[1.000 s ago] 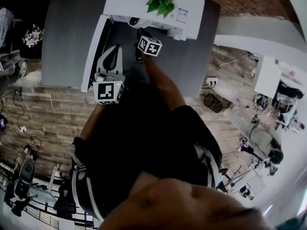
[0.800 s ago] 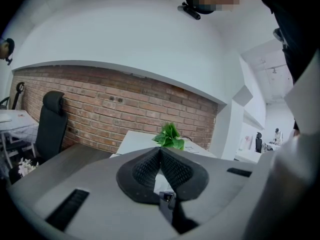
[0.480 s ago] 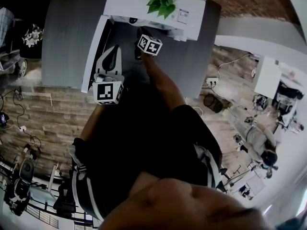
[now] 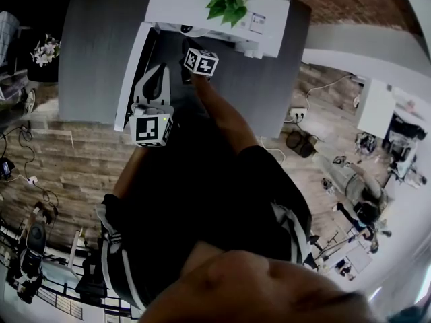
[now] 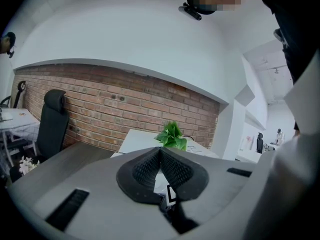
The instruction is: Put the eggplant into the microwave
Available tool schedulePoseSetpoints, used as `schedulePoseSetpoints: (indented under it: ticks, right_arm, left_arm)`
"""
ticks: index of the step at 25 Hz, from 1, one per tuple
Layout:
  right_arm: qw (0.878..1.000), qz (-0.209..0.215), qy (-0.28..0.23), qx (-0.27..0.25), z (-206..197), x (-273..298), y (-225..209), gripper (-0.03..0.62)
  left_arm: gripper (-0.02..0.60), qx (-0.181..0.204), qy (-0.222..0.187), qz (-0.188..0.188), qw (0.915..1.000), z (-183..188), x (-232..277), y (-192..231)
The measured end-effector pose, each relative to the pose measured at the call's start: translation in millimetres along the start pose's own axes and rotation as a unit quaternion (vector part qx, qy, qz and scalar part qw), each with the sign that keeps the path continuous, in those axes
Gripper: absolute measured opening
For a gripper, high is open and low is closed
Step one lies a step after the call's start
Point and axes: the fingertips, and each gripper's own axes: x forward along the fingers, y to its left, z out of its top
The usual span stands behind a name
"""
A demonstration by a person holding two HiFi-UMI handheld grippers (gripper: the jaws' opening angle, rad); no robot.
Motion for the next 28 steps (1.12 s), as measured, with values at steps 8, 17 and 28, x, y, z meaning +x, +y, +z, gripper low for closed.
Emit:
schedulePoseSetpoints:
  ticks: [8, 17, 28]
  right_arm:
    - [0.999, -0.010, -0.002, 0.034, 1.8, 7.3, -9.5, 0.040]
    - [0.997, -0.012, -0.014, 0.070, 13.0, 10.2, -22.4, 0.040]
    - [0.996, -0.013, -0.019, 0.082, 22.3, 15.1, -30.1, 0.040]
  left_arm:
    - [0.037, -0.008, 0.002, 0.003, 1.0000, 0.9, 0.9, 5.4]
    - [0.037, -0.014, 0.003, 0.006, 0.9999, 0.4, 4.0, 7.5]
    - [0.037, -0.012, 0.005, 0.012, 0.9998, -1.6, 6.2, 9.3]
